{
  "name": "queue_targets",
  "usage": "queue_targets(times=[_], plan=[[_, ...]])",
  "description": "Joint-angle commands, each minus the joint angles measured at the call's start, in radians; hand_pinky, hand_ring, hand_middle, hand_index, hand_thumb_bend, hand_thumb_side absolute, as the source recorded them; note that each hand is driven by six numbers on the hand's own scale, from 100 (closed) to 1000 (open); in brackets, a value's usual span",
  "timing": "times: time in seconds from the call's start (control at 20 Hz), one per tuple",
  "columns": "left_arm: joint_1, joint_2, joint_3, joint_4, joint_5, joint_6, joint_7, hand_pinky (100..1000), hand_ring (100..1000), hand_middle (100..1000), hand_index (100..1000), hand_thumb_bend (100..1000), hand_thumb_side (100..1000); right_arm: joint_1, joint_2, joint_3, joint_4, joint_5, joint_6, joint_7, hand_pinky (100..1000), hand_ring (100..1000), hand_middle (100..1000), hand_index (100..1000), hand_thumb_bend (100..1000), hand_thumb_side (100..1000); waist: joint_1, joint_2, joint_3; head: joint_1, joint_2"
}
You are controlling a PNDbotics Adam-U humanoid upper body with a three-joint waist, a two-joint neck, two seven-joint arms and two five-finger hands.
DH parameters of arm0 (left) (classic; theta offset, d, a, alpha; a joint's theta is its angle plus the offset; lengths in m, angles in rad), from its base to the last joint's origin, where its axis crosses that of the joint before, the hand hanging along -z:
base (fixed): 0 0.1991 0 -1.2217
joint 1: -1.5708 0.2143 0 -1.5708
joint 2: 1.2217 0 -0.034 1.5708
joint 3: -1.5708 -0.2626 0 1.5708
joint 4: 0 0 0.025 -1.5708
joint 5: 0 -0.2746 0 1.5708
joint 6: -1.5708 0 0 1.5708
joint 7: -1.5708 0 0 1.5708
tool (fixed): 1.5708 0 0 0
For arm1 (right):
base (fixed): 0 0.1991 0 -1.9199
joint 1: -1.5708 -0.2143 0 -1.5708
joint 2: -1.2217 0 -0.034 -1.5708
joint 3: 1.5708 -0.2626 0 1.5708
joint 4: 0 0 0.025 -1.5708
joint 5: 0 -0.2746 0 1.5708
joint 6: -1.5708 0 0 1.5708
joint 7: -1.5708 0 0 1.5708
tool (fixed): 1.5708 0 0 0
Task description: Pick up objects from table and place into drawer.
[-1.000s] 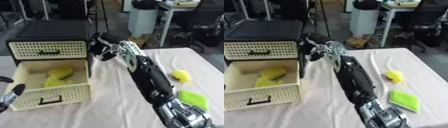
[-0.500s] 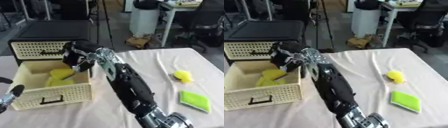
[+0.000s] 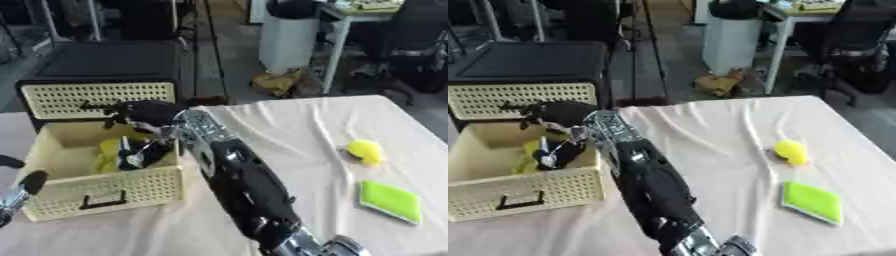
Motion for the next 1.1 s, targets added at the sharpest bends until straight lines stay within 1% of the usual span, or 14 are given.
queue_targets(times=[0.05,0.1,0.15,0.2,0.3,0.55,0.7,0.8,0.85,0.9,1.0,1.05,1.1], plan=[[-0.014,0.007,0.001,-0.023,0.000,-0.003,-0.002,100,100,100,722,527,1000,-0.015,0.000,-0.015,-0.007,0.042,0.007,-0.035,1000,1000,981,901,285,479,0.006,-0.008,-0.002,-0.004,-0.002],[-0.014,0.008,0.000,-0.023,0.000,-0.004,-0.003,100,100,100,723,525,1000,-0.014,-0.001,-0.019,-0.009,0.047,0.011,-0.047,987,1000,965,901,268,450,0.006,-0.008,-0.003,-0.003,-0.002],[-0.014,0.011,-0.002,-0.022,0.001,-0.006,-0.006,100,100,100,723,524,1000,-0.013,-0.003,-0.022,-0.014,0.049,0.017,-0.062,985,1000,964,900,266,446,0.006,-0.009,-0.004,-0.002,-0.002],[-0.014,0.015,-0.006,-0.021,0.001,-0.011,-0.013,100,100,100,724,520,1000,-0.012,-0.007,-0.023,-0.019,0.050,0.021,-0.074,976,1000,955,898,246,426,0.007,-0.009,-0.005,-0.001,-0.002],[-0.013,0.028,-0.013,-0.021,-0.001,-0.025,-0.033,100,100,100,725,516,1000,-0.011,-0.021,-0.027,-0.032,0.046,0.028,-0.093,965,990,946,896,224,413,0.006,-0.010,-0.009,0.002,-0.002],[0.001,0.068,-0.025,-0.027,0.018,-0.056,-0.073,100,100,100,719,505,1000,-0.008,-0.088,-0.046,-0.059,0.008,0.057,-0.116,955,979,937,893,198,398,0.002,-0.014,-0.020,0.009,0.002],[0.008,0.093,-0.049,-0.030,0.040,-0.087,-0.119,100,100,100,695,488,1000,-0.003,-0.128,-0.062,-0.076,-0.019,0.080,-0.117,953,979,930,888,171,402,0.001,-0.015,-0.026,0.016,0.004],[0.012,0.104,-0.072,-0.028,0.053,-0.115,-0.173,100,100,100,671,484,1000,0.001,-0.149,-0.075,-0.084,-0.041,0.096,-0.111,953,979,928,887,162,400,0.001,-0.016,-0.030,0.020,0.005],[0.016,0.109,-0.091,-0.022,0.065,-0.132,-0.214,100,100,100,665,483,1000,0.004,-0.160,-0.084,-0.090,-0.050,0.108,-0.109,953,979,927,887,159,400,0.001,-0.016,-0.032,0.023,0.004],[0.019,0.112,-0.103,-0.016,0.077,-0.145,-0.252,100,100,100,638,477,1000,0.006,-0.169,-0.090,-0.096,-0.059,0.118,-0.107,955,979,926,887,152,400,0.001,-0.016,-0.034,0.024,0.003],[0.024,0.115,-0.126,-0.006,0.101,-0.169,-0.329,100,100,101,624,476,1000,0.010,-0.183,-0.104,-0.110,-0.072,0.140,-0.104,956,979,923,885,146,398,0.001,-0.017,-0.037,0.026,0.004],[0.024,0.116,-0.137,-0.003,0.112,-0.180,-0.368,100,100,144,618,472,1000,0.012,-0.189,-0.111,-0.116,-0.078,0.150,-0.102,957,980,922,885,142,399,0.001,-0.017,-0.039,0.027,0.005],[0.024,0.116,-0.143,0.000,0.121,-0.189,-0.401,100,100,224,618,467,1000,0.014,-0.192,-0.115,-0.120,-0.083,0.157,-0.100,958,981,920,884,134,402,0.001,-0.017,-0.040,0.028,0.005]])
